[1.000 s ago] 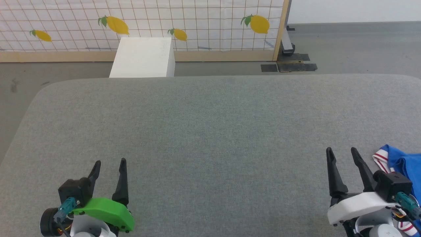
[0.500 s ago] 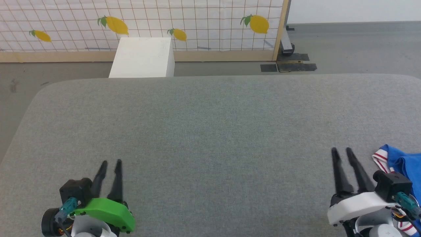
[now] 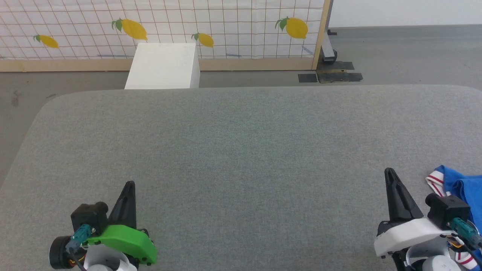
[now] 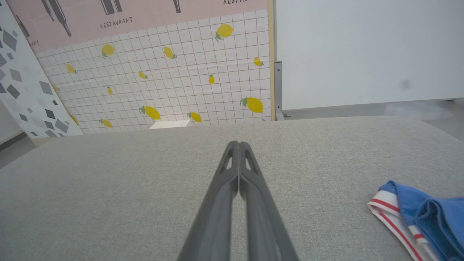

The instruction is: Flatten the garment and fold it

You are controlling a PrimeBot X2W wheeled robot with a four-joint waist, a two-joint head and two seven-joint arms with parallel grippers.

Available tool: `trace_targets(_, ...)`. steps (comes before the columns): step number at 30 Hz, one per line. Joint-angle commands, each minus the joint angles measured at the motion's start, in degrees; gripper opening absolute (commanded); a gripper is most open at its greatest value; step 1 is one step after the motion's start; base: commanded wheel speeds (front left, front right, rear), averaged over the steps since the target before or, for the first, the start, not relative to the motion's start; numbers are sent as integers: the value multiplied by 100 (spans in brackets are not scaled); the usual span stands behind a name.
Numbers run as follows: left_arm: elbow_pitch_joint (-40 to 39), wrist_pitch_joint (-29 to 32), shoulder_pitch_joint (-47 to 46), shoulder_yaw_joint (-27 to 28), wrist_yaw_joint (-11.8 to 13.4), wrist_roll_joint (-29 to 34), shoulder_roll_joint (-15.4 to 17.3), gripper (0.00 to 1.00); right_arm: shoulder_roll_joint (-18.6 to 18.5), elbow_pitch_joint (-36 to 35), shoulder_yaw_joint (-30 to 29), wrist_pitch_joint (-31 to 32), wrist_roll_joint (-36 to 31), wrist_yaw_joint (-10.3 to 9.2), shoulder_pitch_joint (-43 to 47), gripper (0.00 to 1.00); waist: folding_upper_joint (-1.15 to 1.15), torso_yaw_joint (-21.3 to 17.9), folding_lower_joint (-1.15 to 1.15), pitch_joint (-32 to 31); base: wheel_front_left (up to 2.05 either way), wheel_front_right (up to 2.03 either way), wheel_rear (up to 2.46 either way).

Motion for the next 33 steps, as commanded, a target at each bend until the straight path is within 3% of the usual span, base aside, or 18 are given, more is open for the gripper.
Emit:
trace_targets(1, -31, 37, 12, 45, -29, 106, -40, 0, 1, -49, 17, 26, -62, -1, 12, 0, 0, 0, 0, -1, 0, 0, 0)
trace_targets(33, -198, 300, 44, 437, -229, 842, -469, 0, 4, -321, 117, 316, -322, -3, 42, 0, 0, -1, 0, -17, 0, 0, 0)
